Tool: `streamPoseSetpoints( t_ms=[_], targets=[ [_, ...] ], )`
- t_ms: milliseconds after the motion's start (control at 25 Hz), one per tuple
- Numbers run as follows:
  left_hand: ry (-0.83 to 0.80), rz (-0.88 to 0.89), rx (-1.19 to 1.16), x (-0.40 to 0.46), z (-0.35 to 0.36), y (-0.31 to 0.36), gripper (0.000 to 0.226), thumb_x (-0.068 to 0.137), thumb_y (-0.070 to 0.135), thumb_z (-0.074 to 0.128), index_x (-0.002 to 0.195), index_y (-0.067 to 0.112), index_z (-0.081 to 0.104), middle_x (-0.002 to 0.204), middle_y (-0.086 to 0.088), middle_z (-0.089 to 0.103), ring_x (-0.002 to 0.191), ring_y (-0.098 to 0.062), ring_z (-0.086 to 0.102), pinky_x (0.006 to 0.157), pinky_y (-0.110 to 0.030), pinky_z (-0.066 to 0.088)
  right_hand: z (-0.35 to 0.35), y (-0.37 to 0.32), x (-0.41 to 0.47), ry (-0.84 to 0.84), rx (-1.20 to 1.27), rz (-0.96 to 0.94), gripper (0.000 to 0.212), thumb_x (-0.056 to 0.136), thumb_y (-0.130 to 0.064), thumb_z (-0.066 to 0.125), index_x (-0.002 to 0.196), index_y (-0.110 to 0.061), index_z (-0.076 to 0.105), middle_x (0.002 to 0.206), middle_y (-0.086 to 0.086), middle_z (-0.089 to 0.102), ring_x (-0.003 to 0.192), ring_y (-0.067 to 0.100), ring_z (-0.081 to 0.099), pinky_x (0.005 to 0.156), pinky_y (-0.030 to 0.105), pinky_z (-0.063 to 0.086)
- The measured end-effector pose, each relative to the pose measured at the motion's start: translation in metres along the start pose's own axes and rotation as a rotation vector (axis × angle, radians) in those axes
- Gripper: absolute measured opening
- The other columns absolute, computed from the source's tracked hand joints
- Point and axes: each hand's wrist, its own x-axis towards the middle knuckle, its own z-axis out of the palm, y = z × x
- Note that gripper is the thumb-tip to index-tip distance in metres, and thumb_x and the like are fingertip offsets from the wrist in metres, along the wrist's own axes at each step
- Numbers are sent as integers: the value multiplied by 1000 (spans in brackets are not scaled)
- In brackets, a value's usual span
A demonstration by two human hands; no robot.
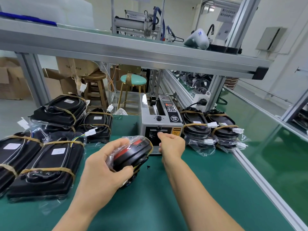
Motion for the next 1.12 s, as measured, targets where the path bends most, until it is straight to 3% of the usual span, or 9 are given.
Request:
streamPoseSetpoints(
  t_ms=[120,200,320,400,480,640,1000,1120],
  targets=[
    [-10,9,22,-2,0,1,53,53,15,67,102,36,67,94,16,72,71,-21,67,64,-18,53,7,-5,-3,42,62,44,18,82,-14,70,67,-17,61,77,10,62,70,25,52,72,36,49],
    [-18,21,28,-5,0,2,51,54,16,68,102,36,66,93,17,71,75,-16,68,66,-19,54,0,-11,-15,-19,106,77,18,85,-12,67,69,-15,59,73,7,56,64,20,47,63,30,42],
    [5,34,10,-8,1,5,49,53,23,77,99,36,66,94,20,70,82,-3,67,67,-10,50,-30,-21,-49,-416,171,-47,12,86,-20,68,74,-17,69,78,-4,64,74,10,57,67,22,36],
    [22,46,23,-9,2,4,50,54,28,79,101,35,65,98,20,70,89,-1,66,73,-7,47,-49,-24,-76,-720,136,-166,9,80,-27,70,75,-22,76,111,-12,68,101,-3,61,82,19,39],
    [31,53,28,-11,4,3,50,56,27,78,103,34,65,100,18,70,93,-3,66,77,-9,47,-59,-27,-94,-843,94,-221,8,75,-27,73,69,-23,75,128,-15,59,117,-6,54,94,19,38],
    [57,68,35,-14,6,4,49,56,25,77,103,36,64,98,21,69,90,1,66,74,-4,44,-62,-29,-95,-821,37,-263,19,83,-12,68,65,-18,71,129,-12,57,118,0,56,100,26,39],
    [53,75,28,-15,8,2,50,58,25,77,106,33,64,102,19,69,96,-1,65,80,-8,45,-59,-31,-96,-750,-62,-353,20,82,-5,68,65,-14,71,122,-5,58,93,-12,59,74,5,45],
    [61,79,24,-15,9,3,49,58,25,77,104,35,64,101,21,69,94,1,65,78,-7,45,-57,-28,-98,-702,-85,-416,25,82,-3,68,61,-17,70,120,-3,60,98,-12,58,77,6,43]
  ],
)
